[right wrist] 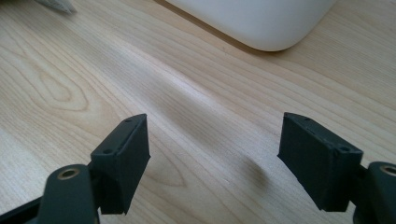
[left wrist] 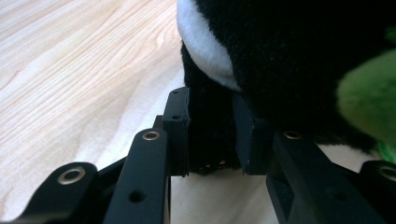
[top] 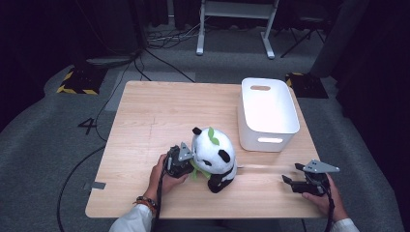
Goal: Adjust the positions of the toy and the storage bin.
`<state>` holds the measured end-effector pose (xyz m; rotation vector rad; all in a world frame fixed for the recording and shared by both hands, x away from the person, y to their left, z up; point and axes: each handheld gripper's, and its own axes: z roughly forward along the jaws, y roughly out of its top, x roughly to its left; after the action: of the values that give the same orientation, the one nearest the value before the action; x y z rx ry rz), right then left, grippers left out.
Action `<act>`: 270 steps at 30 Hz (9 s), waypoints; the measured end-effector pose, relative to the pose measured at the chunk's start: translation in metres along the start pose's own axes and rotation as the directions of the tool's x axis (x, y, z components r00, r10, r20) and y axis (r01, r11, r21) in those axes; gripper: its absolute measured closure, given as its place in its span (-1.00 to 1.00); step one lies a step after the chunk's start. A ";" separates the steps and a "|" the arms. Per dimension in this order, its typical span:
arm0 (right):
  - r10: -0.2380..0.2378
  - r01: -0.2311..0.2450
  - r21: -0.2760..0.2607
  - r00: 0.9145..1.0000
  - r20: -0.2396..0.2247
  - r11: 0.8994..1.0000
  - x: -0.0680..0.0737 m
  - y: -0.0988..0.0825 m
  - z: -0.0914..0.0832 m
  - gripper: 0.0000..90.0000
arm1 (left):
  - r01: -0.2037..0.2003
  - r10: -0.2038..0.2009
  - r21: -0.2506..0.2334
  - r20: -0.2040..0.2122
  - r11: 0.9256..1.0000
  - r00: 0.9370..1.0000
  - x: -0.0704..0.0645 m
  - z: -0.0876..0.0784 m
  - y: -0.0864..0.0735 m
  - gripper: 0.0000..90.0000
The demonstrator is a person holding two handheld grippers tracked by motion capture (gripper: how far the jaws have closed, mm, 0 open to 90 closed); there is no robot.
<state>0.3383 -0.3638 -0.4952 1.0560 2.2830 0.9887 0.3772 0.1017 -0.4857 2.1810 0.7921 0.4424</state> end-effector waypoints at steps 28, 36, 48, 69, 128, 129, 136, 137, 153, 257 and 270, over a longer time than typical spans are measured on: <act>-0.009 0.008 -0.042 1.000 -0.021 0.999 0.005 0.012 -0.007 -0.46 | 0.146 -0.147 -0.047 -0.017 0.988 0.989 0.033 -0.023 0.000 -0.44; -0.027 0.021 -0.123 0.999 -0.046 0.992 0.008 0.036 -0.027 -0.44 | 0.070 -0.067 -0.045 0.063 0.997 0.996 -0.011 -0.045 -0.014 -0.60; -0.055 0.050 -0.199 0.998 -0.017 0.979 0.002 0.073 -0.041 -0.41 | 0.029 -0.029 -0.090 0.003 0.995 1.000 -0.060 -0.054 0.012 -0.64; -0.153 0.130 -0.216 0.984 -0.092 0.968 0.016 0.139 -0.028 -0.43 | 0.084 -0.080 -0.121 0.032 0.989 0.996 -0.053 -0.021 0.032 -0.52; -0.326 0.267 -0.219 0.894 -0.308 0.938 0.099 0.168 0.021 0.82 | -0.028 0.026 -0.047 -0.051 0.998 0.998 -0.014 -0.033 0.020 0.64; -0.330 0.269 -0.221 0.891 -0.313 0.937 0.103 0.168 0.020 0.83 | -0.037 0.035 -0.042 -0.057 0.998 0.998 -0.014 -0.035 0.020 0.64; -0.349 0.286 -0.227 0.879 -0.325 0.931 0.120 0.169 0.016 0.85 | -0.023 0.020 -0.047 -0.068 0.999 0.997 -0.007 -0.042 0.014 0.62; -0.352 0.289 -0.226 0.877 -0.326 0.930 0.122 0.169 0.016 0.85 | -0.022 0.019 -0.047 -0.066 0.999 0.998 -0.006 -0.043 0.014 0.61; -0.351 0.281 -0.253 0.889 -0.295 0.926 0.123 0.166 -0.004 0.39 | 0.111 -0.117 -0.199 -0.019 0.974 0.993 -0.009 -0.064 0.007 -0.60; 0.052 -0.051 0.019 0.997 -0.056 0.999 -0.021 0.004 0.022 -0.51 | 0.052 -0.115 -0.289 -0.204 0.956 0.972 -0.017 -0.056 0.061 -0.07; 0.053 -0.052 0.023 0.998 -0.045 0.998 -0.021 0.005 0.023 -0.56 | 0.028 -0.098 -0.305 -0.216 0.952 0.972 -0.020 -0.055 0.059 -0.07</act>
<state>0.3681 -0.3686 -0.5049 1.1187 2.3186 1.0207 0.3561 0.0882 -0.4065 1.8376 0.8548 0.7414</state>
